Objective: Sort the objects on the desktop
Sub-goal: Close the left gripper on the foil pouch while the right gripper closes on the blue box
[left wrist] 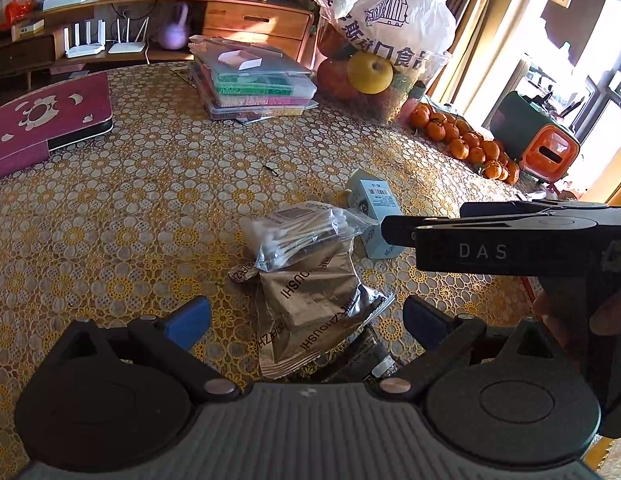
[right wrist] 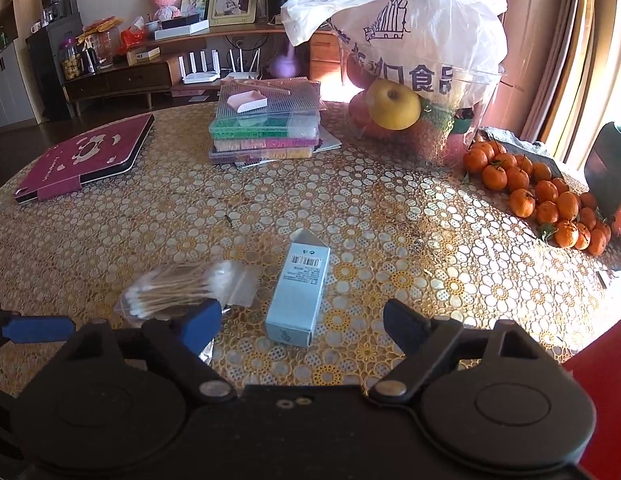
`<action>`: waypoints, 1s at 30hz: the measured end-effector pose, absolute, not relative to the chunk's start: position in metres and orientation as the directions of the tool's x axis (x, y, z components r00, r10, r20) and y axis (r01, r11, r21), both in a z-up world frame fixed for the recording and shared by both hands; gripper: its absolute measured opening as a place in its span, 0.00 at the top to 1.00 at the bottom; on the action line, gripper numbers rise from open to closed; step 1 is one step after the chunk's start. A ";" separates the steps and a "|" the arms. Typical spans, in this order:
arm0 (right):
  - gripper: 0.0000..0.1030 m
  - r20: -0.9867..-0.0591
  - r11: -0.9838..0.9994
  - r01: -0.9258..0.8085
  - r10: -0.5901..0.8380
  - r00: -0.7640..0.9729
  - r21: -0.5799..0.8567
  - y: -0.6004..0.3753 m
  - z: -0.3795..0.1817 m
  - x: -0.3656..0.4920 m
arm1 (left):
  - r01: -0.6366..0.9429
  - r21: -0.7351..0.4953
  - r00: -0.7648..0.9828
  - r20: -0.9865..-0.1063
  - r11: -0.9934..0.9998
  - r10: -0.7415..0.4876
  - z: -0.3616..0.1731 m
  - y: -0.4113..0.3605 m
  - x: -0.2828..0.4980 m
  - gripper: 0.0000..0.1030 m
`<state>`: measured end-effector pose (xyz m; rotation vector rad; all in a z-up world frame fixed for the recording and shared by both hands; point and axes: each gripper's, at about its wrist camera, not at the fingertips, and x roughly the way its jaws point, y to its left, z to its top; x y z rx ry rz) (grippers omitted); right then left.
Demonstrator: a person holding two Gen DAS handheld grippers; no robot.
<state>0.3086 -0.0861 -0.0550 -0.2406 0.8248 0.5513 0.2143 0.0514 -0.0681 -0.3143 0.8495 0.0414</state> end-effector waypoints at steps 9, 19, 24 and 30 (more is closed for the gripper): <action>0.18 -0.779 0.826 -0.563 0.345 0.523 -0.012 -0.075 -0.076 0.324 | -0.216 -0.263 0.636 -0.768 0.940 -0.069 -0.082 0.055 0.235 0.01; 0.29 -0.795 0.833 -0.552 0.318 0.517 -0.026 -0.066 -0.093 0.336 | -0.228 -0.277 0.629 -0.773 0.933 -0.076 -0.093 0.054 0.240 0.01; 0.33 -0.789 0.837 -0.546 0.322 0.523 -0.021 -0.065 -0.096 0.340 | -0.241 -0.300 0.638 -0.766 0.923 -0.082 -0.094 0.056 0.239 0.01; 0.48 -0.783 0.835 -0.550 0.336 0.523 -0.008 -0.064 -0.094 0.338 | -0.226 -0.340 0.646 -0.754 0.913 -0.120 -0.091 0.055 0.235 0.18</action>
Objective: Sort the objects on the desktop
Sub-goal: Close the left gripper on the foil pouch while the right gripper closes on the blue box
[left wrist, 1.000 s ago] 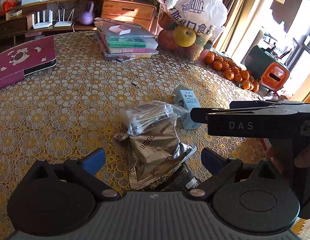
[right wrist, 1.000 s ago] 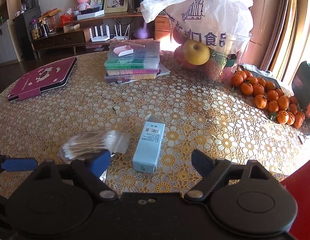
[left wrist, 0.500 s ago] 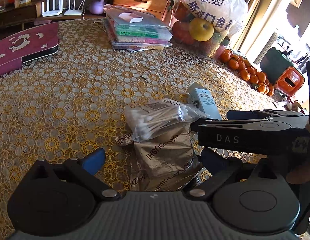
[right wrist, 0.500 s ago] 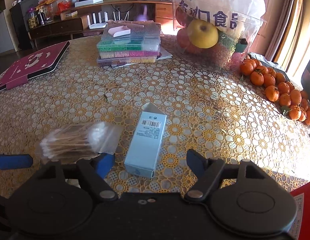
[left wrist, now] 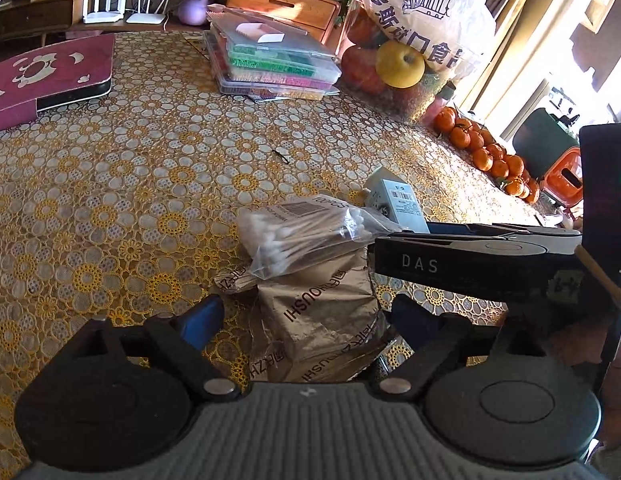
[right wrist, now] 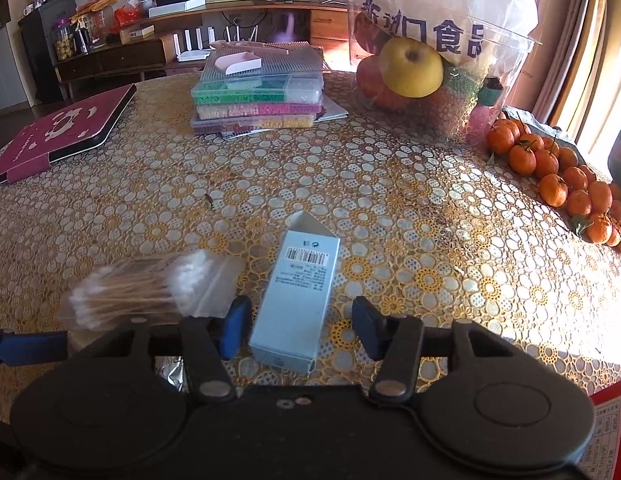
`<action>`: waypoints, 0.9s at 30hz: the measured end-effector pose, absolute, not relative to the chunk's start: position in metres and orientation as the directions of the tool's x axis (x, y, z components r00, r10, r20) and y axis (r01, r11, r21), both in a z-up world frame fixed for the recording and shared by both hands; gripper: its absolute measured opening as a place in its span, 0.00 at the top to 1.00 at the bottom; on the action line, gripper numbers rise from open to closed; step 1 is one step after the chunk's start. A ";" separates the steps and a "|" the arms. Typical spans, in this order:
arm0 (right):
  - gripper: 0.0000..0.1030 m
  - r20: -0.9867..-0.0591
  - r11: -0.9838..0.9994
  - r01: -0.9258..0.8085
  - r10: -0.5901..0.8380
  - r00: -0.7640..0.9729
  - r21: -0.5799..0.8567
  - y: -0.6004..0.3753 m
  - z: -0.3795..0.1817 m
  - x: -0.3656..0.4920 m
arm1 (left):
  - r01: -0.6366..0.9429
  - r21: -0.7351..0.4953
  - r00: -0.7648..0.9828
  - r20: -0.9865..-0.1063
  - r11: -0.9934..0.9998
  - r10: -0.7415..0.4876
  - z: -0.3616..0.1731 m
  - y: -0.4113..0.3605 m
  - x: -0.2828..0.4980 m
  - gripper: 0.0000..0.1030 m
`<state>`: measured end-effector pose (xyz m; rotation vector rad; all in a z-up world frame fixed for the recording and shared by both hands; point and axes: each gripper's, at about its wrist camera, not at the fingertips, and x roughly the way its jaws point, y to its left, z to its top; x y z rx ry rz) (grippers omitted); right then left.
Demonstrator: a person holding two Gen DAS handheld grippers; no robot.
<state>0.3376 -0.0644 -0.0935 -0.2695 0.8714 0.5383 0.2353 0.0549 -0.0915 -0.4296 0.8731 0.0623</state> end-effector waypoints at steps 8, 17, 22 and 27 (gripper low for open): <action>0.63 -0.785 0.851 -0.525 0.324 0.528 -0.002 -0.068 -0.092 0.337 | -0.219 -0.368 0.647 -0.748 0.904 -0.147 -0.087 0.054 0.232 0.33; 0.71 -0.776 0.873 -0.487 0.330 0.537 0.034 -0.081 -0.088 0.329 | -0.210 -0.391 0.663 -0.731 0.896 -0.164 -0.083 0.058 0.224 0.46; 0.71 -0.762 0.880 -0.473 0.343 0.550 0.054 -0.091 -0.080 0.317 | -0.212 -0.403 0.666 -0.727 0.891 -0.170 -0.081 0.060 0.219 0.50; 0.71 -0.748 0.884 -0.462 0.353 0.563 0.070 -0.101 -0.070 0.303 | -0.210 -0.407 0.675 -0.718 0.889 -0.169 -0.075 0.060 0.211 0.51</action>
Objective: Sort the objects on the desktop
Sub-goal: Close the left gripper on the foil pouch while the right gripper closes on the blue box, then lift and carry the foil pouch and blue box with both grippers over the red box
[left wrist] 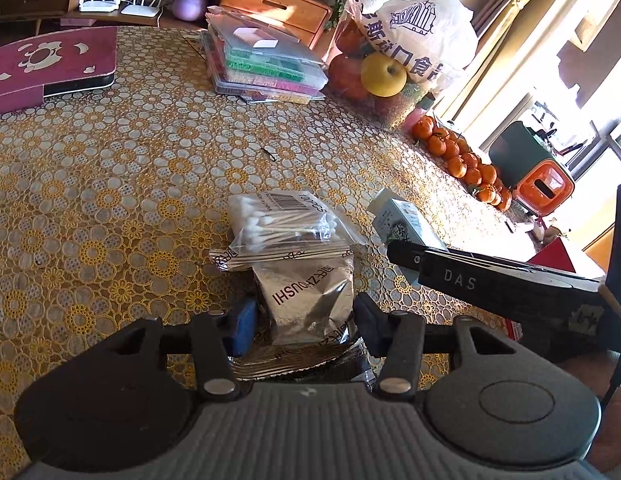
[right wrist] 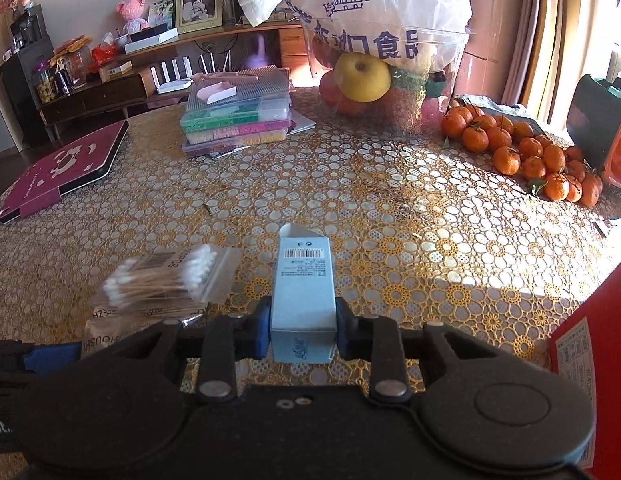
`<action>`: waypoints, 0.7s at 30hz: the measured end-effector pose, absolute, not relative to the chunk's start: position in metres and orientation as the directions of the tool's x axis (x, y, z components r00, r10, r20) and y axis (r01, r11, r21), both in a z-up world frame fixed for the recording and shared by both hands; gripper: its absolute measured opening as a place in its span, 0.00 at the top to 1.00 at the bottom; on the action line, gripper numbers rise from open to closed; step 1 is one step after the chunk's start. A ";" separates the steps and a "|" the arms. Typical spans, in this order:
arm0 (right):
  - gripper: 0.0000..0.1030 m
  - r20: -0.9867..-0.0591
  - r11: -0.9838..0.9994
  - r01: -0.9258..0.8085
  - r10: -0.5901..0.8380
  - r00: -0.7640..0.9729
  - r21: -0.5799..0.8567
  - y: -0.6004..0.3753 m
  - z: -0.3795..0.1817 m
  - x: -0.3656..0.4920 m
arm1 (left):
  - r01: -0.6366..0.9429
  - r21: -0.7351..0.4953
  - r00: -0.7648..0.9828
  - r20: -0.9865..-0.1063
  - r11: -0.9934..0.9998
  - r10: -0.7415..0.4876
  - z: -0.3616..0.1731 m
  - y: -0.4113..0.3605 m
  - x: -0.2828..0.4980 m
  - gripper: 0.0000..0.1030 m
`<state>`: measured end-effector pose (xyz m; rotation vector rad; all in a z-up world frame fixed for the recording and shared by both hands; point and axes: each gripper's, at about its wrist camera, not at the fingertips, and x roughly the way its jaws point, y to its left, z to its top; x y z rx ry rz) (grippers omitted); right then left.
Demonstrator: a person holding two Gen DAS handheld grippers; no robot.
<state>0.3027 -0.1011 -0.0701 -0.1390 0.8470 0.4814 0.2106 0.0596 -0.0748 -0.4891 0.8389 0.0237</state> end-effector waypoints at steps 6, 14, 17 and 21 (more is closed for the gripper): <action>0.71 -0.731 0.886 -0.453 0.375 0.570 0.102 -0.113 -0.057 0.283 | -0.204 -0.414 0.688 -0.705 0.887 -0.171 -0.062 0.058 0.200 0.51; 0.71 -0.690 0.884 -0.452 0.402 0.602 0.121 -0.130 -0.032 0.250 | -0.177 -0.419 0.708 -0.683 0.891 -0.180 -0.041 0.048 0.182 0.51; 0.71 -0.675 0.883 -0.451 0.412 0.611 0.130 -0.140 -0.021 0.237 | -0.164 -0.420 0.716 -0.674 0.893 -0.185 -0.032 0.043 0.174 0.51; 0.71 -0.664 0.888 -0.443 0.405 0.629 0.122 -0.150 -0.008 0.221 | -0.143 -0.412 0.725 -0.662 0.900 -0.188 -0.018 0.033 0.162 0.51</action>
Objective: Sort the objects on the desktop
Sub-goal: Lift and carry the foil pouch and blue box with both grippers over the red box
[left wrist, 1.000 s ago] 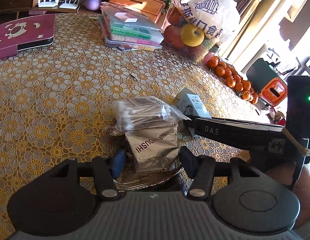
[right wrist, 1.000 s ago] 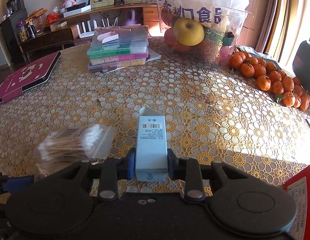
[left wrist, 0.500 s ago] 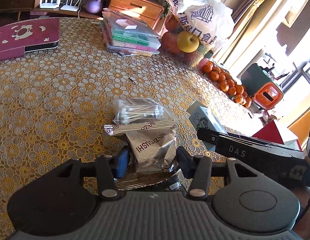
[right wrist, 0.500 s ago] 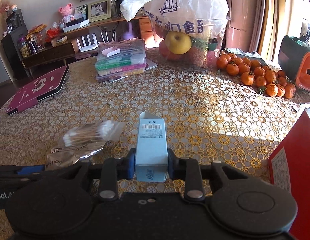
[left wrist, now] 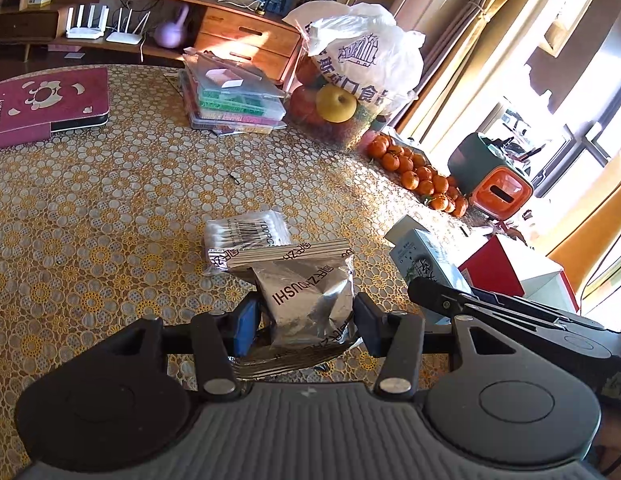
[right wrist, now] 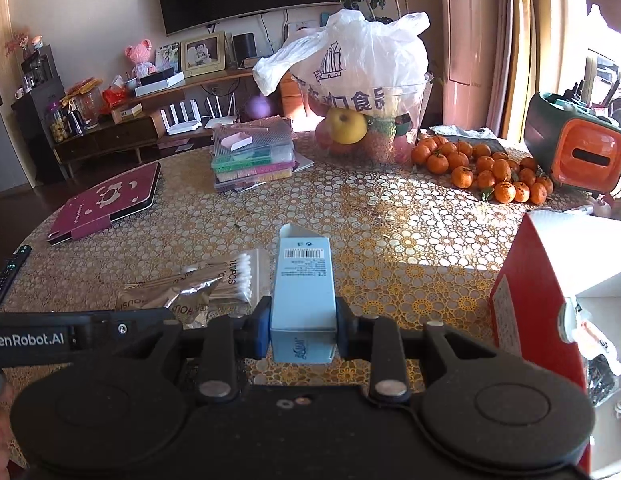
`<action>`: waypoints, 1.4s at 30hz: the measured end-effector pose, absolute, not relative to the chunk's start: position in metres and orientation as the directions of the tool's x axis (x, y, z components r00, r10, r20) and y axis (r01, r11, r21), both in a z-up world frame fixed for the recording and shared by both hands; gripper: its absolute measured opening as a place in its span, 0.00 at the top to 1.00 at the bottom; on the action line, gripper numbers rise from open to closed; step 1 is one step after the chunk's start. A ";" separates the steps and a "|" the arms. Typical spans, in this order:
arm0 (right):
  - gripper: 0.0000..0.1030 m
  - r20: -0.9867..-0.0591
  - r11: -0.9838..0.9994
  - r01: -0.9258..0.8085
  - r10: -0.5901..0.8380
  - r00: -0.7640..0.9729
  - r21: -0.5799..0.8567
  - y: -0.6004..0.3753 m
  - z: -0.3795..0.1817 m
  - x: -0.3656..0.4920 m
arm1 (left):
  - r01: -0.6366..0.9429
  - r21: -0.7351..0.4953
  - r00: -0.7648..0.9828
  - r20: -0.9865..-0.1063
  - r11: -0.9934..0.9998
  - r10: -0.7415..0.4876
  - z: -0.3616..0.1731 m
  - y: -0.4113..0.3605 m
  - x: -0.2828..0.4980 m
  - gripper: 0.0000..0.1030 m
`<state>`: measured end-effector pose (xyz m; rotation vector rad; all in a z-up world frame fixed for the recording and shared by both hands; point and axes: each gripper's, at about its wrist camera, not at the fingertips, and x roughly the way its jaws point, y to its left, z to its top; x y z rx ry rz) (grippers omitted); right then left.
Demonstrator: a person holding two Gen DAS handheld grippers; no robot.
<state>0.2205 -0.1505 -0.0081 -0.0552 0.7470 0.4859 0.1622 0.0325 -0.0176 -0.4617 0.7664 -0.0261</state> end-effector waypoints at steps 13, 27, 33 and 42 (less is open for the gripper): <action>0.71 -0.594 0.899 -0.414 0.414 0.690 0.146 -0.204 0.031 0.167 | -0.037 -0.403 0.737 -0.629 0.914 -0.247 0.017 -0.013 0.131 0.51; 0.71 -0.543 0.925 -0.357 0.368 0.755 0.130 -0.265 0.052 0.138 | 0.086 -0.380 0.730 -0.604 0.921 -0.318 0.041 -0.076 0.123 0.51; 0.72 -0.581 0.940 -0.318 0.328 0.745 0.123 -0.291 0.037 0.153 | 0.119 -0.371 0.708 -0.618 0.921 -0.340 0.038 -0.105 0.133 0.51; 0.72 -0.581 0.960 -0.238 0.277 0.765 0.145 -0.335 0.029 0.168 | 0.182 -0.368 0.678 -0.624 0.912 -0.388 0.041 -0.143 0.145 0.51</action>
